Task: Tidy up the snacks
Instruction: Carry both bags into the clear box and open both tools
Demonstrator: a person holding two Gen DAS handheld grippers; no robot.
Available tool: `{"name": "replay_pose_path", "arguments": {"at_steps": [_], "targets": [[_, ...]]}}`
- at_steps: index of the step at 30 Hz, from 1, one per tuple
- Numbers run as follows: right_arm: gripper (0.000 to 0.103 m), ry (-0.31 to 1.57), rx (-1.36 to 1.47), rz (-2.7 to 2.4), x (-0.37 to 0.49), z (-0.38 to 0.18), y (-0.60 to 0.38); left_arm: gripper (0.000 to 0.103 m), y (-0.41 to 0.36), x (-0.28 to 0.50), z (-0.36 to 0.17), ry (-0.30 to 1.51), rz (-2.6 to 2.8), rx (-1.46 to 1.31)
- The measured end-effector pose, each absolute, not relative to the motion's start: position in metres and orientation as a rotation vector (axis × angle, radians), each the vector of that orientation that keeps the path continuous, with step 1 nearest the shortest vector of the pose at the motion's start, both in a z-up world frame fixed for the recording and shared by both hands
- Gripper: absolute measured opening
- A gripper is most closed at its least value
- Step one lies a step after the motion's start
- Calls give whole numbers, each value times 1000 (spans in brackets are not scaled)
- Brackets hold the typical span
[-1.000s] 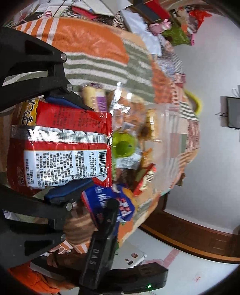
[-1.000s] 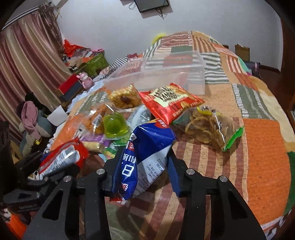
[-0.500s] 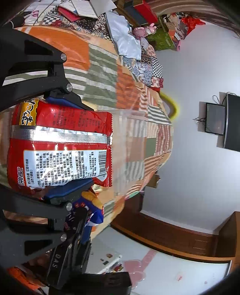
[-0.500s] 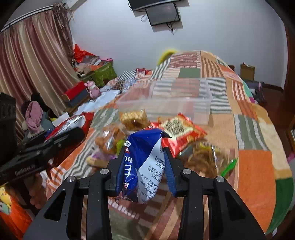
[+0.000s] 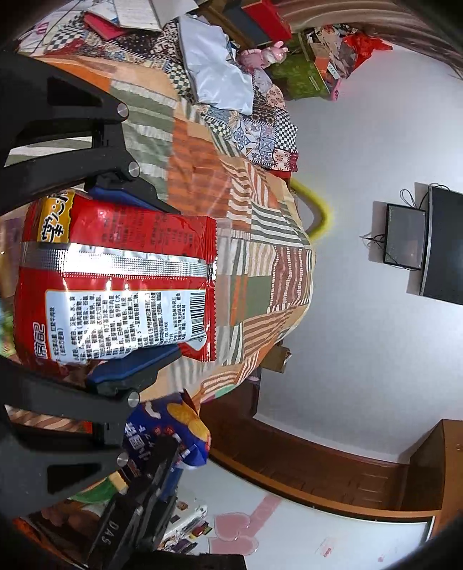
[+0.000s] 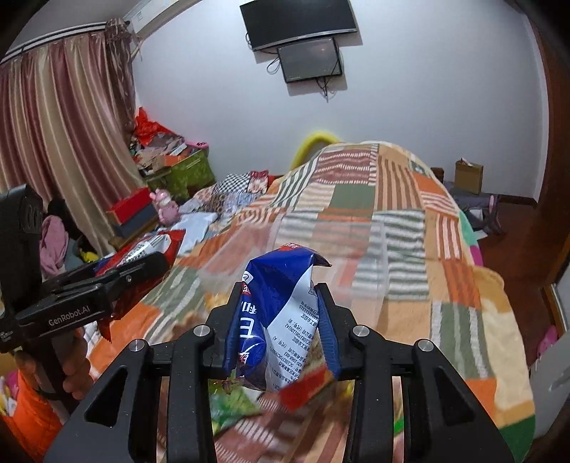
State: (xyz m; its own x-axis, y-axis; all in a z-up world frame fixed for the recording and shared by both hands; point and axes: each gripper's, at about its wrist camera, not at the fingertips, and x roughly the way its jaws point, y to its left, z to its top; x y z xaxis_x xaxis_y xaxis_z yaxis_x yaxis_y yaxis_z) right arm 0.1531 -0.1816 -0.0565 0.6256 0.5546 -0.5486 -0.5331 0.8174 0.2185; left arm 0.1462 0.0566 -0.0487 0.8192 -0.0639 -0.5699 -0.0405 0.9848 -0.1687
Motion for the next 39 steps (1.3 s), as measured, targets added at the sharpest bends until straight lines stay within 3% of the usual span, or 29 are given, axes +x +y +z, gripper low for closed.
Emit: {"name": "replay_pose_path", "arguments": {"at_steps": [22, 39], "targets": [[35, 734, 36, 536, 263, -87, -153, 67, 87, 288, -106, 807, -3, -227], [37, 875, -102, 555, 271, -118, -126, 68, 70, 313, -143, 953, -16, -190]]}}
